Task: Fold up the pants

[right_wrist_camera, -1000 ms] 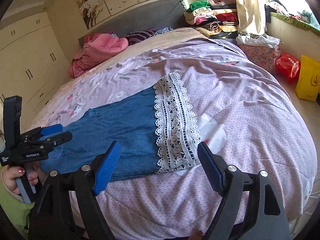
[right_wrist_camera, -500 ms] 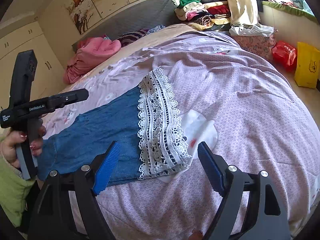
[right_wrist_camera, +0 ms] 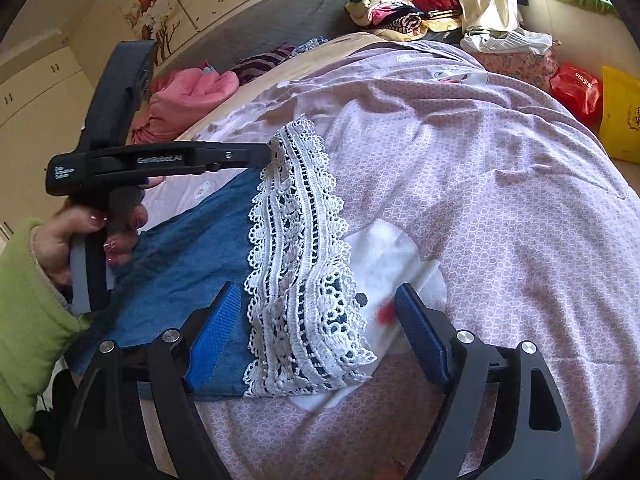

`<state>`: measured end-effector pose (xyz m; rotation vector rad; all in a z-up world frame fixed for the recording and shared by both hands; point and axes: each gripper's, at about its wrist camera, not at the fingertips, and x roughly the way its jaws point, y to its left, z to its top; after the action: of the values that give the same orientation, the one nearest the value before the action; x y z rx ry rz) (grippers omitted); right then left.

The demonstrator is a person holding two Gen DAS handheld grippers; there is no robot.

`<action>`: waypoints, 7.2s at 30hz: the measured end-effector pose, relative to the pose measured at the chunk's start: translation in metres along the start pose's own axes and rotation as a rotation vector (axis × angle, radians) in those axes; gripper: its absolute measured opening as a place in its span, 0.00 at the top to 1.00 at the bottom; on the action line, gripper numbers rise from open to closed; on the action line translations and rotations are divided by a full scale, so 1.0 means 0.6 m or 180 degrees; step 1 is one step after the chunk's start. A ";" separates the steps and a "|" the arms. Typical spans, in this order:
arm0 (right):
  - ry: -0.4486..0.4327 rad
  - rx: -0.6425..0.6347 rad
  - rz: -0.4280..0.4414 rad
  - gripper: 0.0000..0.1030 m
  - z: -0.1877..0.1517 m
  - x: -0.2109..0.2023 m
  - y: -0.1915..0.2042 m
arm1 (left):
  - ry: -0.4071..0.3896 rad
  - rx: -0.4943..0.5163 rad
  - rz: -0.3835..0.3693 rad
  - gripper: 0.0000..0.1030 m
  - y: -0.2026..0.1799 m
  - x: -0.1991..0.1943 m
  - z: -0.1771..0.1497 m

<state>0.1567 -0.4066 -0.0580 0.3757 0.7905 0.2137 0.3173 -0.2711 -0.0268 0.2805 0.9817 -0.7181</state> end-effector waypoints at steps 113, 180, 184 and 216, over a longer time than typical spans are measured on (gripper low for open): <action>0.1293 -0.0741 0.0896 0.77 0.124 0.267 0.287 | -0.0411 -0.1044 0.0022 0.64 -0.014 -0.214 -0.363; 0.0580 -0.1752 0.0504 0.40 -0.117 0.020 0.426 | -0.0688 -0.1851 0.0993 0.52 0.078 -0.402 -0.514; 0.0448 -0.1799 0.0587 0.36 -0.102 0.000 0.452 | -0.0720 -0.1909 0.1017 0.49 0.085 -0.414 -0.527; 0.0786 -0.2277 0.1036 0.21 -0.057 0.122 0.667 | -0.0662 -0.2437 0.1054 0.21 0.184 -0.415 -0.619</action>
<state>0.1634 -0.0090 0.0349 -0.2094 0.8361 0.8320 0.0592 0.1099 -0.0314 -0.2950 0.9141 -0.0374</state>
